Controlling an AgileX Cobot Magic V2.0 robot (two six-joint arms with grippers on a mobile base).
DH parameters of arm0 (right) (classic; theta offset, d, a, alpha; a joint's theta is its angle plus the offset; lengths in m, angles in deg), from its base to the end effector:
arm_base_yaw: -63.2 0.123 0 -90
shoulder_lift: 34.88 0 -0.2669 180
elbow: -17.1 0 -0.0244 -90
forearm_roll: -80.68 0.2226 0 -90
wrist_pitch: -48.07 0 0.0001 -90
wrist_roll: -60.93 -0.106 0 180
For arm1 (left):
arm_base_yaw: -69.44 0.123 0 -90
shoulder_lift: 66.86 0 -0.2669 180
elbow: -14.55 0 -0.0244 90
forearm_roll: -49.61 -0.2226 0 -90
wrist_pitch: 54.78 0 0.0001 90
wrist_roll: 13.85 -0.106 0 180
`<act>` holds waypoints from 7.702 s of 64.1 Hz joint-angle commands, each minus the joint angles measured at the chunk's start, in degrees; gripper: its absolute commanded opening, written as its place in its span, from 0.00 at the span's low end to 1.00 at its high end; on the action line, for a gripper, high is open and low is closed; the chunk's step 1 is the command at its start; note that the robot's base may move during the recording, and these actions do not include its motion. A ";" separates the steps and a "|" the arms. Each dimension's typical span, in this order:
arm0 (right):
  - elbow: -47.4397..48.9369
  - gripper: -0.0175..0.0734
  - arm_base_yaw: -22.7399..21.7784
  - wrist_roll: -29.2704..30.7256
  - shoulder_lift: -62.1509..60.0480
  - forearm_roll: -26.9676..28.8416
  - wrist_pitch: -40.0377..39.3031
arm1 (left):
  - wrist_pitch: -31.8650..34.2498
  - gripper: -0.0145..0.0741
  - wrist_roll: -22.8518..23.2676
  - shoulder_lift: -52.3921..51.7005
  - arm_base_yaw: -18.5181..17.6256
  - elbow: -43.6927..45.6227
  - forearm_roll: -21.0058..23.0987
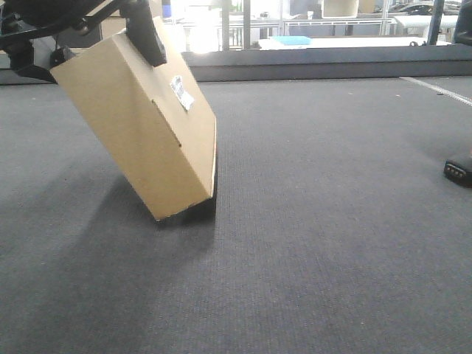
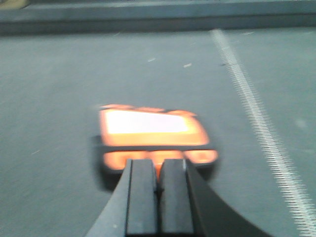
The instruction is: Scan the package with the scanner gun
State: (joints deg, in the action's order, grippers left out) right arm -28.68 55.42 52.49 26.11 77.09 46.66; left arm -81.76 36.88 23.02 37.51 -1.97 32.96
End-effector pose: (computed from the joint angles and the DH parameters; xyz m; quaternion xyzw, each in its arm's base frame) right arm 0.1912 -0.0260 0.2874 0.0870 0.7905 -0.0149 0.6061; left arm 0.2597 -0.1456 0.2795 -0.0572 0.9116 -0.1749 0.3676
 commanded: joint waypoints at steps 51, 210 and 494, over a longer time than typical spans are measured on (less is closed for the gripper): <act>-17.53 0.40 -3.10 0.42 12.03 -0.18 -31.17 | 1.46 0.04 0.27 -0.33 -0.43 0.03 -0.53; -8.22 0.01 -1.88 1.22 31.08 -0.32 -56.46 | -1.64 0.04 0.27 -0.58 -0.43 0.14 -1.94; -5.59 0.72 18.88 13.04 39.74 37.46 -64.08 | -6.13 0.04 -12.60 -6.00 4.97 0.14 4.77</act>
State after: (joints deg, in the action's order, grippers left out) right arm -34.03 74.63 65.52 67.19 117.18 -16.71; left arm -89.18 24.71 17.92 42.42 -1.97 37.64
